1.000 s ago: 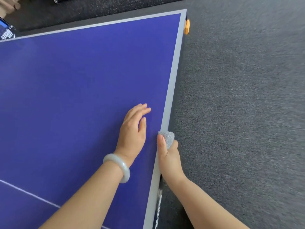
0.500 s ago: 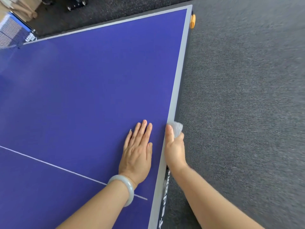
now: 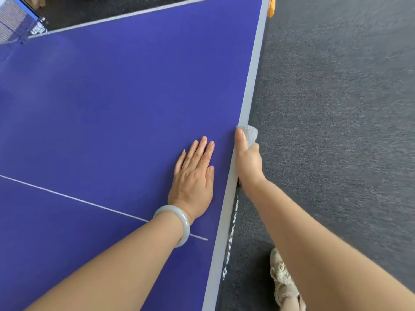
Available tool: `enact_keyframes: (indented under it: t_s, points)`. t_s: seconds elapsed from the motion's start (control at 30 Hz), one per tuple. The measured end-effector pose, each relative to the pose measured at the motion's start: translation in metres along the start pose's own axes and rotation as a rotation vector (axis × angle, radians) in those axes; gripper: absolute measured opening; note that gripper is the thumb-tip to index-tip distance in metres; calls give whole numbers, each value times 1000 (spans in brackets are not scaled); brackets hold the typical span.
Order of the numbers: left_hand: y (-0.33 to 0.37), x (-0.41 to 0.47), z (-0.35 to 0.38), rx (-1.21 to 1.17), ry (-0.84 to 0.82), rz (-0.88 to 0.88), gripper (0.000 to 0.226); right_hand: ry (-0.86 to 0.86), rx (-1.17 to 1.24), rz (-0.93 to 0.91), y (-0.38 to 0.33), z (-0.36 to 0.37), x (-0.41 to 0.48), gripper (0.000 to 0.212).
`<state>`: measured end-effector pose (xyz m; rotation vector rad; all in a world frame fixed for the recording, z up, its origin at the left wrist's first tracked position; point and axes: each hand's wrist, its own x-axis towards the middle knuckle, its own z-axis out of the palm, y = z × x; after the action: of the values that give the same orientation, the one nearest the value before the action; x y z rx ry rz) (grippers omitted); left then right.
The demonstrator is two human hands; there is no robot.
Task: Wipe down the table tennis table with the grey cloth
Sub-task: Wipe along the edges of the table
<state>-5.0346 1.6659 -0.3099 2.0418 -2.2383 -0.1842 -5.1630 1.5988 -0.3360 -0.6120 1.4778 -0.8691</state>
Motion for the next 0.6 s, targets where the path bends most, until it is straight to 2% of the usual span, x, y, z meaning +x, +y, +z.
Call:
enact_keyframes:
  t_s: [0.13, 0.23, 0.4, 0.53, 0.6]
  points:
    - [0, 0, 1, -1, 14, -6, 57, -3, 60, -67, 71, -2, -89, 53]
    - [0, -1, 0, -12, 5, -13, 57, -64, 97, -66, 103, -5, -147, 59]
    - [0, 0, -1, -11, 13, -3, 55, -79, 90, -38, 60, -5, -80, 47]
    - [-2, 0, 0, -5, 18, 2, 53, -30, 89, -25, 30, 0, -32, 64]
    - [-1, 0, 1, -8, 21, -4, 52, -39, 85, -41, 38, -1, -39, 57]
